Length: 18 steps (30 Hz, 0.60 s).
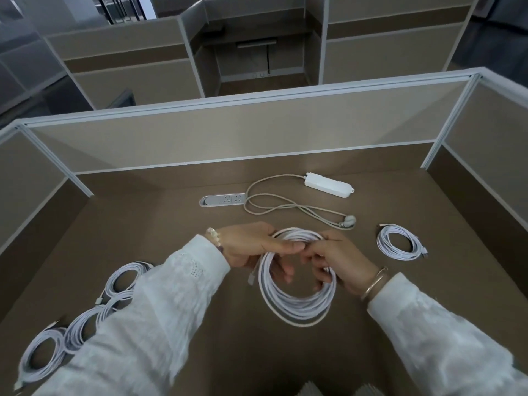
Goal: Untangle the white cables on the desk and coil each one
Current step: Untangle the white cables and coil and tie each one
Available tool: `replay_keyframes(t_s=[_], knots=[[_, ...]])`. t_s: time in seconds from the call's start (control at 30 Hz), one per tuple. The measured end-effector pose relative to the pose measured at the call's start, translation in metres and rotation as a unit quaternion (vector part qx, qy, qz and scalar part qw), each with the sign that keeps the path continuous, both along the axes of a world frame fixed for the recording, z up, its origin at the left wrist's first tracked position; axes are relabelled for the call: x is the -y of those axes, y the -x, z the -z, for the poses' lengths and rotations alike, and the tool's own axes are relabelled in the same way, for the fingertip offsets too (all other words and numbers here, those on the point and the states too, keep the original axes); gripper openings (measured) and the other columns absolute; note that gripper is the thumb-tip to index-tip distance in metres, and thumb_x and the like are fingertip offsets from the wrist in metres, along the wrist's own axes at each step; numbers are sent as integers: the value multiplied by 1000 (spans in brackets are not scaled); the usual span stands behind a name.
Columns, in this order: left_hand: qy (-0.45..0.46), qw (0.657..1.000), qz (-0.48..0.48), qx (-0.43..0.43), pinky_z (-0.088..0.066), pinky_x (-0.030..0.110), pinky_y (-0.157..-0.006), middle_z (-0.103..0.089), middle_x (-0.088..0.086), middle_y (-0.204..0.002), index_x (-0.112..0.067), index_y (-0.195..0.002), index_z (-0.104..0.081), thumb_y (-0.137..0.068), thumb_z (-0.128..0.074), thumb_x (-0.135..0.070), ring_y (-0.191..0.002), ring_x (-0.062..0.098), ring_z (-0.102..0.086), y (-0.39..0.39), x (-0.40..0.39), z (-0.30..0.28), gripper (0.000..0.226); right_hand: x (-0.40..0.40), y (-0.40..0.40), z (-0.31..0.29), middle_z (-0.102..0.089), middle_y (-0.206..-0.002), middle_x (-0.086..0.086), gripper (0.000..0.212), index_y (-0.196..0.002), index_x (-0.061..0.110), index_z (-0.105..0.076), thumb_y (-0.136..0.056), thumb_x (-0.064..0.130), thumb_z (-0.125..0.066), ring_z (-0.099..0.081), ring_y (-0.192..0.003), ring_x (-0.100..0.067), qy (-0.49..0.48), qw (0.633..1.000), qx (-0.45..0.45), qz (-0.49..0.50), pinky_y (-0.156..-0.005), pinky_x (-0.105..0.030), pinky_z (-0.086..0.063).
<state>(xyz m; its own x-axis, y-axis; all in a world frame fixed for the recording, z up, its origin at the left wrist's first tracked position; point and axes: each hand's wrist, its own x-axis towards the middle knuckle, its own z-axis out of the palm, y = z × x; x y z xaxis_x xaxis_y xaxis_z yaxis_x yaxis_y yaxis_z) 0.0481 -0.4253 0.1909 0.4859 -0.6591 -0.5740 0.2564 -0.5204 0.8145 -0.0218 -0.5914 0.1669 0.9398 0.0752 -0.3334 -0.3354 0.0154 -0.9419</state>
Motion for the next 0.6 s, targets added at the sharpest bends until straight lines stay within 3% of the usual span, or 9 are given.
replay_keyframes(t_s=[0.07, 0.13, 0.23, 0.33, 0.47, 0.6], knots=[[19, 999, -31, -9, -53, 29, -54, -55, 7, -56, 7, -99, -57, -83, -69, -30, -47, 17, -56, 2, 11, 5, 43, 9, 3, 7, -27, -41, 0, 19, -68, -2, -52, -87, -4, -49, -27, -32, -16, 0, 1000, 16, 16, -43, -29, -37], [48, 996, -63, -33, -47, 26, -49, -35, -3, -49, -3, -94, -55, -81, -70, -27, -40, 10, -35, 4, 24, 11, 31, 19, 4, 14, -29, -46, -2, 13, -81, -5, -54, -91, 1, -51, -33, -33, -16, 16, 999, 43, 23, -40, -27, -41], [64, 994, -69, -61, -31, 22, -47, -19, -7, -50, -22, -64, -57, -80, -69, -30, -42, 8, -16, 7, 49, 20, 21, 41, 11, 25, -38, -48, -5, 22, -90, -15, -52, -93, 6, -55, -41, -36, -16, 59, 995, 64, 38, -43, -29, -46], [87, 986, -82, -114, -20, 18, -43, -21, -12, -44, -23, -60, -50, -81, -64, -30, -36, 3, -16, 5, 62, 26, 27, 57, 17, 32, -37, -47, -3, 24, -96, -14, -55, -89, 8, -62, -40, -38, -16, 8, 998, 42, 53, -43, -28, -44], [72, 987, -20, -139, -18, 17, -39, -21, -13, -41, -21, -63, -32, -84, -61, -31, -34, 2, -16, 10, 86, 33, 37, 84, 37, 40, -33, -46, 0, 9, -83, 6, -57, -86, 9, -65, -35, -38, -13, -105, 994, -5, 32, -44, -25, -39], [2, 995, 12, -104, -18, 18, -37, -19, -10, -44, -21, -57, -38, -89, -61, -34, -36, 5, -13, 20, 118, 47, 41, 106, 60, 65, -43, -51, -3, 7, -82, 9, -61, -84, 10, -68, -45, -44, -16, -117, 992, 3, 42, -53, -30, -46]])
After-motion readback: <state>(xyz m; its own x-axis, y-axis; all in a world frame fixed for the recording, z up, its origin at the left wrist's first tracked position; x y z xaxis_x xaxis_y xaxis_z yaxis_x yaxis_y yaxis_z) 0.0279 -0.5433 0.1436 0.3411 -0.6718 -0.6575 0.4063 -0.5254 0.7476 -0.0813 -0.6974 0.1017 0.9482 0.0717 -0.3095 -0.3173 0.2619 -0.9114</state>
